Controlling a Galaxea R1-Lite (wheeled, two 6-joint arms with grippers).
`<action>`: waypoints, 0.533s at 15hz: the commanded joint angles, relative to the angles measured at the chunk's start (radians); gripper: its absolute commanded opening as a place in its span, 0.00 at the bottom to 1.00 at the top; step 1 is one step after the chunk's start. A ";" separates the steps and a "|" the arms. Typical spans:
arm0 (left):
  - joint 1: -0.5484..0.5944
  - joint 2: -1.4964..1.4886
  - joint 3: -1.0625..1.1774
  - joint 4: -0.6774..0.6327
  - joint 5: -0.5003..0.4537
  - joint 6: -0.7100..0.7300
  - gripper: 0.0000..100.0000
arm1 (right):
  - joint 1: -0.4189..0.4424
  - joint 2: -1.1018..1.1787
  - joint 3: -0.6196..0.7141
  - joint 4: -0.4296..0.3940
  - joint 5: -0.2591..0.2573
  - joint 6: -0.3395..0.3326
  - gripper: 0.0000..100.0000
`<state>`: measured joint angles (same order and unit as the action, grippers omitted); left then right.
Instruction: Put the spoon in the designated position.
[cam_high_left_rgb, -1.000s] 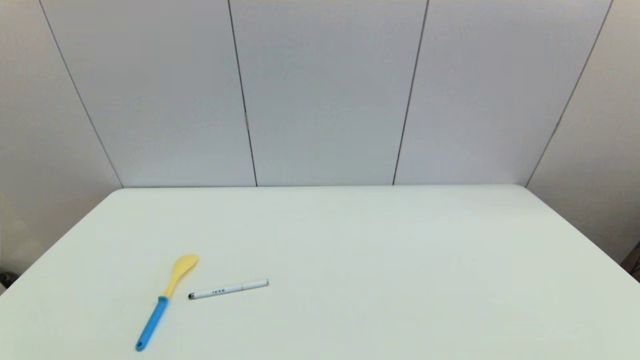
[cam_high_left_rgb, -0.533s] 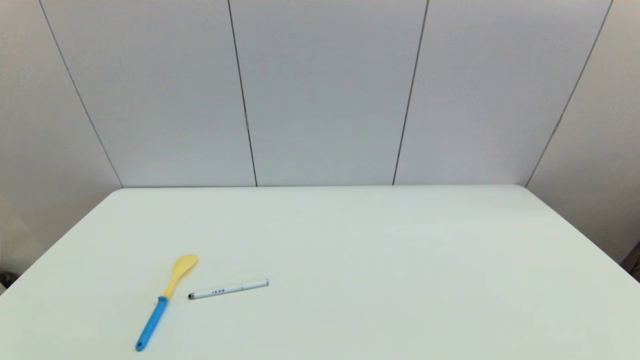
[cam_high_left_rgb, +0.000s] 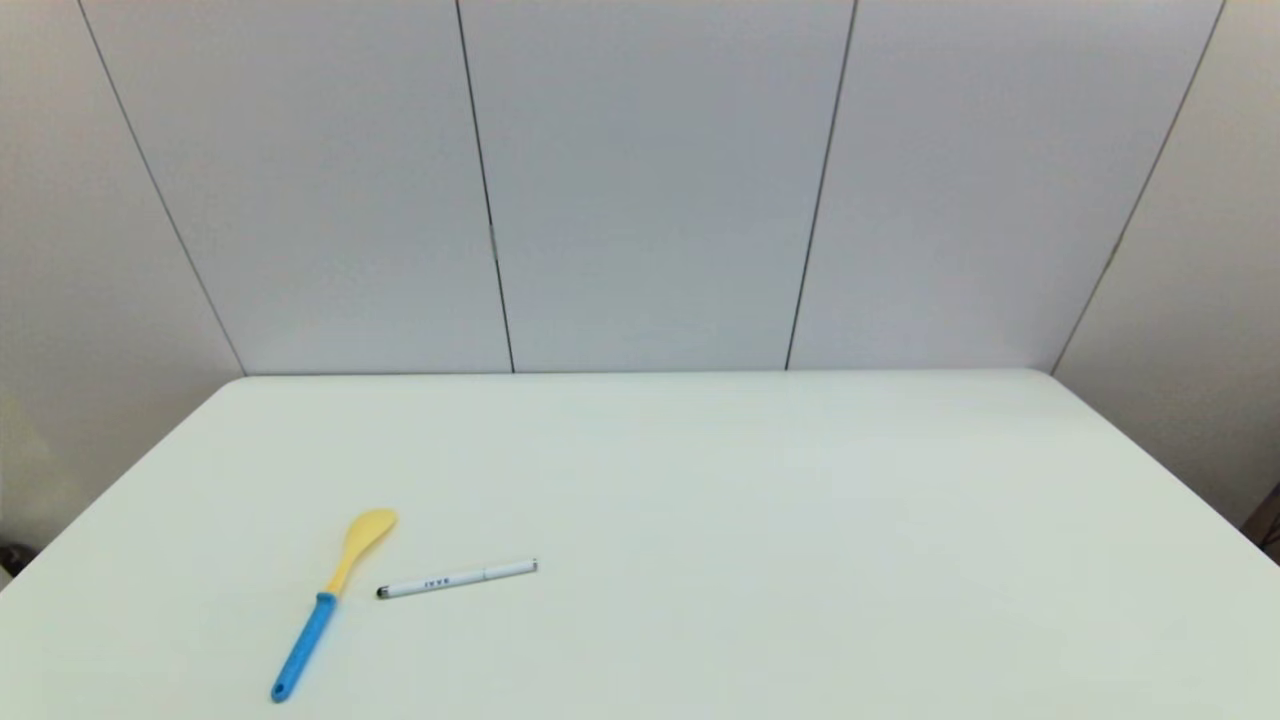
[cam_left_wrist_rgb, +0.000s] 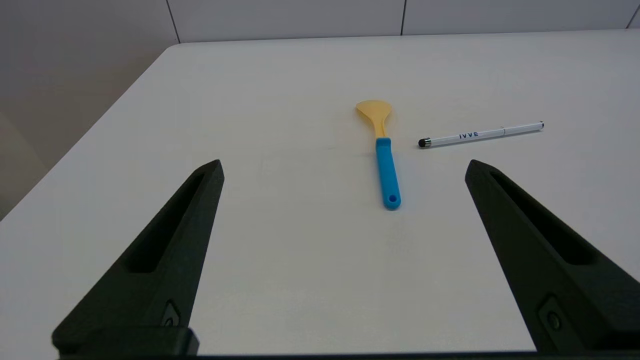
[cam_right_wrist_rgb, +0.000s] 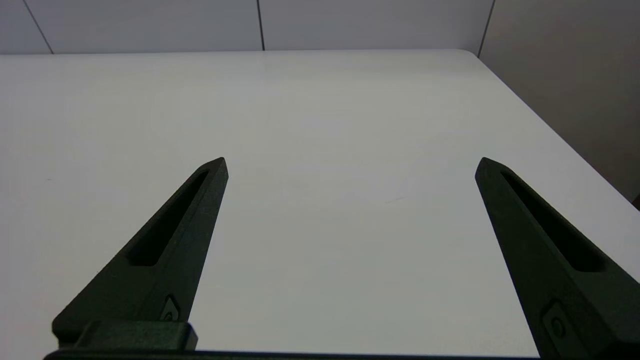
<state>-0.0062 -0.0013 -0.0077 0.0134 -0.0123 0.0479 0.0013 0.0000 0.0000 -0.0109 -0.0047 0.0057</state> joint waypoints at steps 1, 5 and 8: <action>0.000 0.001 0.000 0.000 0.000 0.000 1.00 | 0.000 0.000 0.002 -0.003 0.000 0.000 1.00; 0.000 0.001 0.000 0.000 0.000 0.000 1.00 | 0.000 0.002 0.002 -0.001 0.000 0.000 1.00; 0.000 0.001 0.000 0.000 0.000 0.001 1.00 | 0.000 0.000 0.002 -0.001 0.000 0.000 1.00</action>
<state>-0.0066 -0.0013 -0.0077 0.0134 -0.0123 0.0470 0.0013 0.0000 0.0000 -0.0115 -0.0051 0.0062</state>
